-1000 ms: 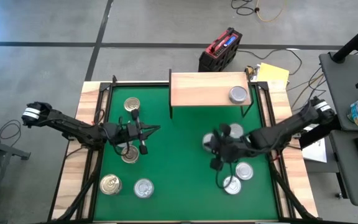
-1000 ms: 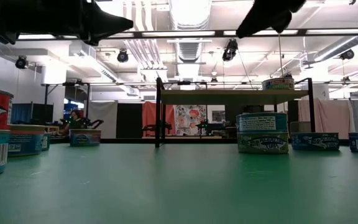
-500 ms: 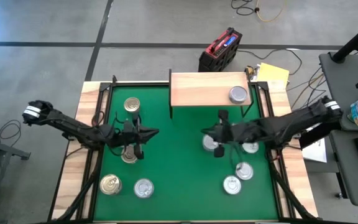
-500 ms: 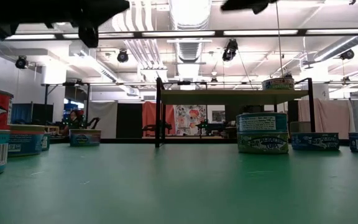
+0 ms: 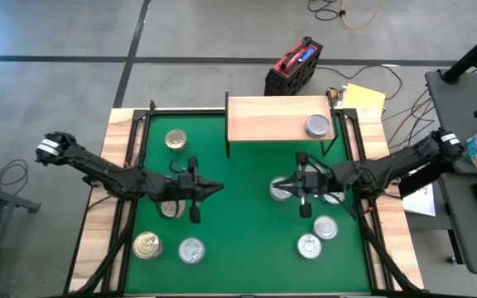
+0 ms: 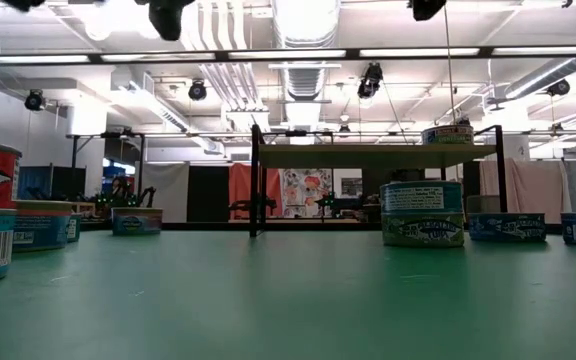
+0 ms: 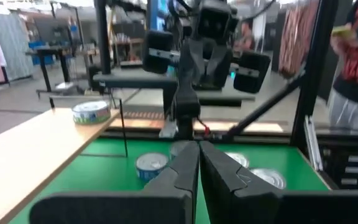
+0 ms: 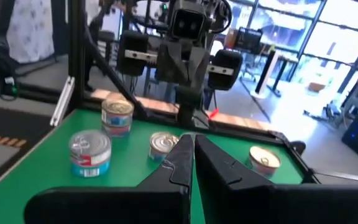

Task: Stack canned seafood by type on shelf
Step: Put the blue/pink tuna can on the shelf

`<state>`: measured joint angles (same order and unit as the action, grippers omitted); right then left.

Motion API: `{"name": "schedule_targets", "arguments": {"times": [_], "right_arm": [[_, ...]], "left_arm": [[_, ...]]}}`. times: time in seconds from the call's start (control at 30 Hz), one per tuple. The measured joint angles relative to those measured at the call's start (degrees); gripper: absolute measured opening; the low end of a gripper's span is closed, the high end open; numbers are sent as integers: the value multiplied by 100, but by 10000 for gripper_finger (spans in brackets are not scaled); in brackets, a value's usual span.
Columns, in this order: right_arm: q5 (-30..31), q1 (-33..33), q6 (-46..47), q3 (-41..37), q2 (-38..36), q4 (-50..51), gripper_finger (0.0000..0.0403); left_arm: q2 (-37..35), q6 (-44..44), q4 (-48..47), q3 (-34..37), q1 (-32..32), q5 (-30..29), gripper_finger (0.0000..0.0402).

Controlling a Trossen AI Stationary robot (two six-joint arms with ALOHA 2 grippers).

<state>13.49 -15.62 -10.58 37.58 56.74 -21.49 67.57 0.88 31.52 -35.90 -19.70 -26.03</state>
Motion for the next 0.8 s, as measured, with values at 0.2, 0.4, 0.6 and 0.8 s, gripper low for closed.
{"name": "schedule_targets", "arguments": {"times": [0.2, 0.4, 0.6, 0.8], "right_arm": [[866, 0, 890, -25, -220, 167, 9], [1203, 0, 2546, 438, -623, 2854, 9], [1210, 0, 3734, 571, -670, 4381, 9], [1212, -4, 3552, 391, -457, 4371, 9]], "left_arm": [[415, 190, -1314, -768, -84, -26, 0], [666, 859, -3475, -1675, -133, -311, 0], [1040, 1249, -4690, -2140, -149, -606, 0], [1264, 2175, -5532, -2215, -165, -201, 0]]}}
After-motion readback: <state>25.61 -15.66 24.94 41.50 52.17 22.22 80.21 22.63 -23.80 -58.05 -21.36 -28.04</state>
